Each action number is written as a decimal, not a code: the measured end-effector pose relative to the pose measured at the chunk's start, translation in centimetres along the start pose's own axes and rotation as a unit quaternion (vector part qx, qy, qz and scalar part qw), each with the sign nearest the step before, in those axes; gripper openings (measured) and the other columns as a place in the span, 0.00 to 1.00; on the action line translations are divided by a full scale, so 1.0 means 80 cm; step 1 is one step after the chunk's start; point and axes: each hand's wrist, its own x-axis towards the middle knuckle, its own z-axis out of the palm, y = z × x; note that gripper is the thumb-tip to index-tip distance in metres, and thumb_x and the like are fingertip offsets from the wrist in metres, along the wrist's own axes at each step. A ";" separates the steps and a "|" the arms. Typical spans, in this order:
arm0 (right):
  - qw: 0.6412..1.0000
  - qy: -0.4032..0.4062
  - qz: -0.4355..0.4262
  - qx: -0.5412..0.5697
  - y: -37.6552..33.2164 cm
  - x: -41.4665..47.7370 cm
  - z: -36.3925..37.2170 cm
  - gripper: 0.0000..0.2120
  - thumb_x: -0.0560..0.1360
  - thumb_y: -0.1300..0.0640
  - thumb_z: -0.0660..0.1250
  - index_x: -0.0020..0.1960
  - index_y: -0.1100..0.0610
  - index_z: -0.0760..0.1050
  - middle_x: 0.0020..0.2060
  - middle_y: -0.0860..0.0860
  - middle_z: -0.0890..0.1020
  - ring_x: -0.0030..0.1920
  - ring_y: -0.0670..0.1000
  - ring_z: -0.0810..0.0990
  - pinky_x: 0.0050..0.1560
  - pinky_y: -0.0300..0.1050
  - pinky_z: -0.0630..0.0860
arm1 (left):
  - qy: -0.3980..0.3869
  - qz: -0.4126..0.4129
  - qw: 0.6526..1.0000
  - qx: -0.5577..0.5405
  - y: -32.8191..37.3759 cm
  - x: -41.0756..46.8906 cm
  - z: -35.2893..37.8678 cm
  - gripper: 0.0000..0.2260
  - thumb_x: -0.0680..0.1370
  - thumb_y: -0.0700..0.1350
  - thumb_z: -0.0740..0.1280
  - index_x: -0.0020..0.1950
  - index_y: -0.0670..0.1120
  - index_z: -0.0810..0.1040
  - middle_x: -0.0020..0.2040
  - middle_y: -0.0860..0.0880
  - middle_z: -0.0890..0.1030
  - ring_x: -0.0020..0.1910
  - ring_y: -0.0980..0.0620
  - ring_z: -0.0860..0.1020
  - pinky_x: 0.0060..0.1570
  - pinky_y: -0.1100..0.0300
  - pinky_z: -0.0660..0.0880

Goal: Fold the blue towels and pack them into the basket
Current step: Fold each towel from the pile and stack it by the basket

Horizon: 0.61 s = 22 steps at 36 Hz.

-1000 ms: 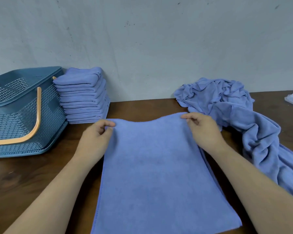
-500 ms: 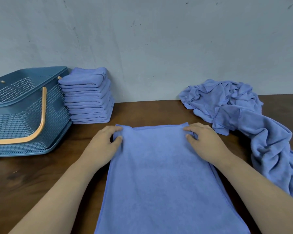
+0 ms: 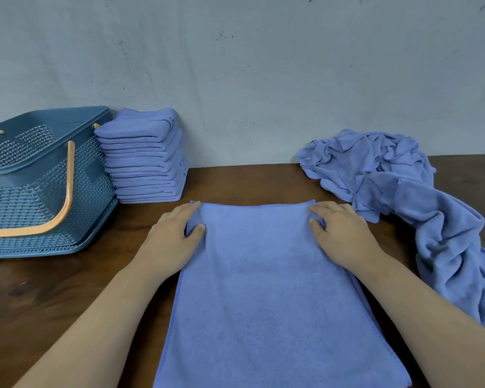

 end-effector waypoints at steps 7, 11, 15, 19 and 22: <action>1.000 0.003 -0.002 0.000 0.004 0.002 0.005 0.20 0.85 0.51 0.61 0.75 0.51 0.76 0.72 0.45 0.76 0.66 0.55 0.73 0.67 0.57 0.72 | -0.041 -0.017 0.993 0.110 0.005 0.001 0.007 0.26 0.86 0.63 0.49 0.86 0.63 0.56 0.85 0.63 0.57 0.84 0.56 0.54 0.81 0.49 0.52; 0.999 0.029 0.007 0.045 0.005 0.007 0.000 0.24 0.85 0.51 0.62 0.80 0.54 0.70 0.78 0.47 0.71 0.74 0.57 0.70 0.72 0.57 0.70 | -0.046 -0.012 0.992 0.119 0.004 0.000 0.006 0.27 0.86 0.64 0.48 0.86 0.63 0.55 0.85 0.63 0.56 0.84 0.56 0.54 0.81 0.49 0.51; 0.998 -0.005 0.020 -0.053 0.005 0.006 0.004 0.26 0.86 0.42 0.56 0.82 0.48 0.66 0.80 0.43 0.67 0.77 0.51 0.65 0.73 0.57 0.65 | -0.045 -0.011 0.992 0.114 0.007 -0.003 0.005 0.26 0.87 0.63 0.47 0.86 0.63 0.56 0.85 0.64 0.57 0.84 0.56 0.54 0.81 0.49 0.51; 0.997 -0.017 0.020 -0.076 0.006 0.005 0.006 0.27 0.86 0.40 0.52 0.83 0.46 0.63 0.81 0.42 0.66 0.79 0.48 0.63 0.75 0.55 0.62 | -0.010 -0.011 0.999 0.030 0.013 -0.006 -0.003 0.24 0.88 0.60 0.49 0.85 0.63 0.58 0.84 0.64 0.59 0.83 0.57 0.57 0.82 0.47 0.54; 0.996 -0.017 0.015 -0.088 0.006 0.004 0.007 0.27 0.86 0.40 0.50 0.83 0.46 0.63 0.81 0.41 0.65 0.79 0.48 0.63 0.74 0.54 0.63 | 0.048 -0.003 0.999 0.000 0.023 0.006 -0.011 0.24 0.88 0.59 0.53 0.85 0.62 0.59 0.84 0.63 0.61 0.83 0.55 0.58 0.81 0.44 0.56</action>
